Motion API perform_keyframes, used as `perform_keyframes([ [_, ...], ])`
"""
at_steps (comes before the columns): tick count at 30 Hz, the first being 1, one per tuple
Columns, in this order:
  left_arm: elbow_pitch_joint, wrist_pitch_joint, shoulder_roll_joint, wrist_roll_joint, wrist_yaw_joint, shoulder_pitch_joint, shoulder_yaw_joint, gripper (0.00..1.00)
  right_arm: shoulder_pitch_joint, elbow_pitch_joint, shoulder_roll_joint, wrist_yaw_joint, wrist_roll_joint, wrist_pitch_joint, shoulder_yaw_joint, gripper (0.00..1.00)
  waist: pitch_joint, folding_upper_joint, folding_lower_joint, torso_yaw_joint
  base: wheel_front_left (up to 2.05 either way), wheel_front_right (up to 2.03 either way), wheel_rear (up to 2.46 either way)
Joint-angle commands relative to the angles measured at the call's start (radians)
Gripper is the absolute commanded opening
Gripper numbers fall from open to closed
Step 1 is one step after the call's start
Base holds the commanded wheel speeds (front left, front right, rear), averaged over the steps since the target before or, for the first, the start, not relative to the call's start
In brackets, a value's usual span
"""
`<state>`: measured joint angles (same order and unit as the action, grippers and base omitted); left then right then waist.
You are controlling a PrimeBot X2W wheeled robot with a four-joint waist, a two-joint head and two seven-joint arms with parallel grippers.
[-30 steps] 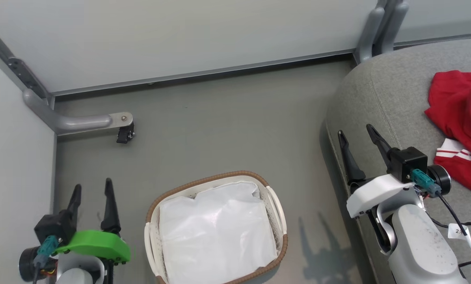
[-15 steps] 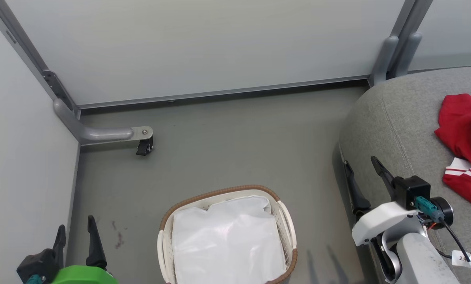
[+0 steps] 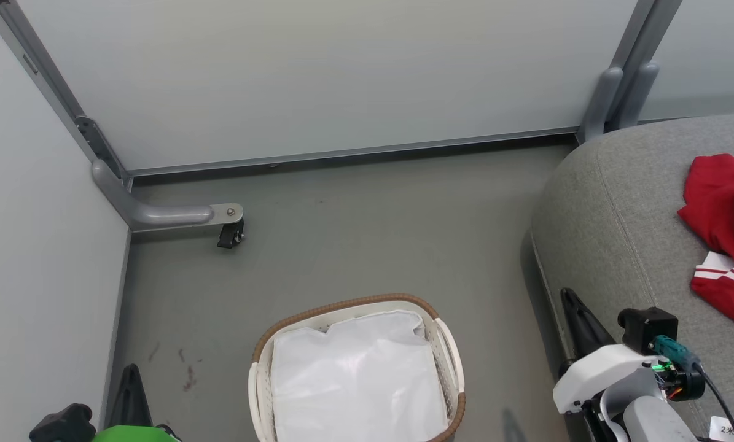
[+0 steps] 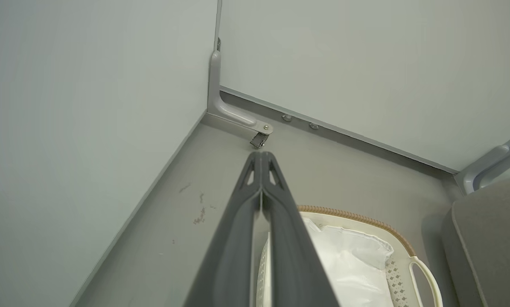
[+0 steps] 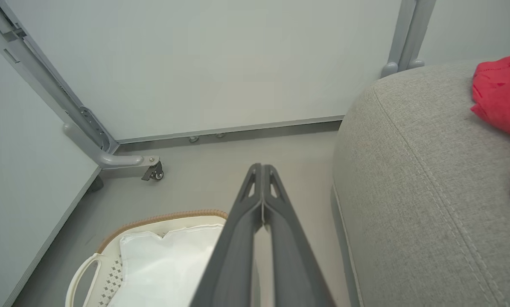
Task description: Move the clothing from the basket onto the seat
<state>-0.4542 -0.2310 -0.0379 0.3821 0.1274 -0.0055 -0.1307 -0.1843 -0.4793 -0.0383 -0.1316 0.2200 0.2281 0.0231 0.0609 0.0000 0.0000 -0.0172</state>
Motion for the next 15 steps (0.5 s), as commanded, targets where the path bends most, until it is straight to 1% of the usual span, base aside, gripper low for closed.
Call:
perform_keyframes([
  [1, 0.023, 0.009, -0.004, 0.045, 0.000, -0.016, -0.003, 0.00, -0.012, 0.024, -0.003, 0.000, 0.051, -0.010, -0.008, 0.00, -0.001, 0.0000, 0.0000, 0.000, 0.00, 0.00, 0.00],
  [15, 0.062, 0.069, -0.006, 0.266, 0.001, -0.031, 0.004, 0.00, 0.008, 0.069, -0.005, 0.000, 0.302, -0.069, -0.029, 0.00, -0.007, 0.0000, 0.0000, 0.002, 0.00, 0.00, 0.00],
])
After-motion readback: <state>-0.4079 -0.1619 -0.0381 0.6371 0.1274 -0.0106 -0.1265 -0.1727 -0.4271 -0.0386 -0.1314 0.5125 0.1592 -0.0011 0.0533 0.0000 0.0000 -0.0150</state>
